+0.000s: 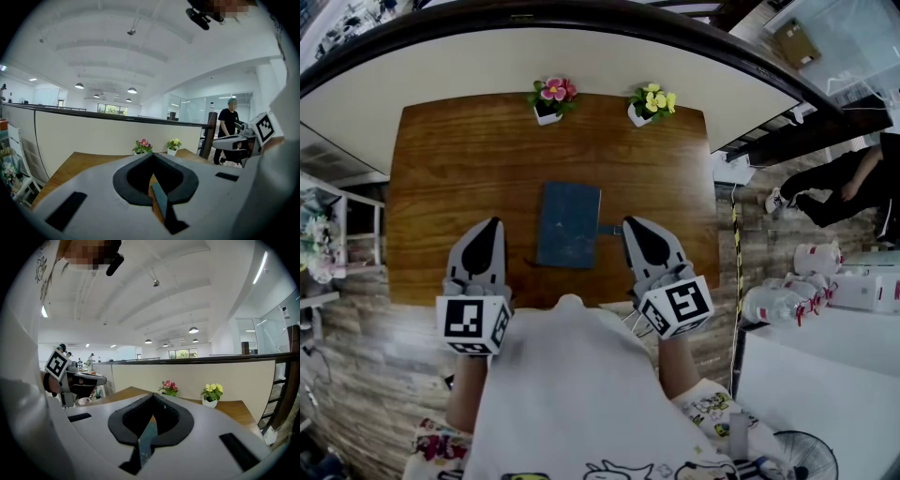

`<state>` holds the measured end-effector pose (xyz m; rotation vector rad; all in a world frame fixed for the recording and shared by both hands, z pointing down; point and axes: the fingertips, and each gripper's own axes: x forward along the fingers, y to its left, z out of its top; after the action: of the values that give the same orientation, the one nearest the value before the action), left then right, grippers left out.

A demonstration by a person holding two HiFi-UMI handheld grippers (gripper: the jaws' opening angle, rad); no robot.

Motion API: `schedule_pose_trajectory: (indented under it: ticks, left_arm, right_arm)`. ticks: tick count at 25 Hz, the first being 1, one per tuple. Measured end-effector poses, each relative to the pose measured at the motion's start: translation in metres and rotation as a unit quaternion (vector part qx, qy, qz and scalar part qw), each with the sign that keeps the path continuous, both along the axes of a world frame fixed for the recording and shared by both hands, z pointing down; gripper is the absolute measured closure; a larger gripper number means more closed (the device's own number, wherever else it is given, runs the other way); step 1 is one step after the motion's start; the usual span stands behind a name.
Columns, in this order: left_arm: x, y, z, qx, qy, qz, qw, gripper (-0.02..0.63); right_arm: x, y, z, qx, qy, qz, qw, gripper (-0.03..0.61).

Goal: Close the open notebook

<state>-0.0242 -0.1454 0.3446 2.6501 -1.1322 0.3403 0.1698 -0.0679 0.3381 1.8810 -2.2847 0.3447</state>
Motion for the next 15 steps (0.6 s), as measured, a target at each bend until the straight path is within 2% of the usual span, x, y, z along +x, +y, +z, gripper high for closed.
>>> schedule_pose_trajectory:
  ticks: [15]
  left_arm:
    - [-0.0048,-0.0039,0.0016,0.004,0.0,-0.005,1.0,0.612]
  right_arm:
    - [-0.0021,-0.0016,0.0021,-0.001,0.001,-0.001,1.0,0.58]
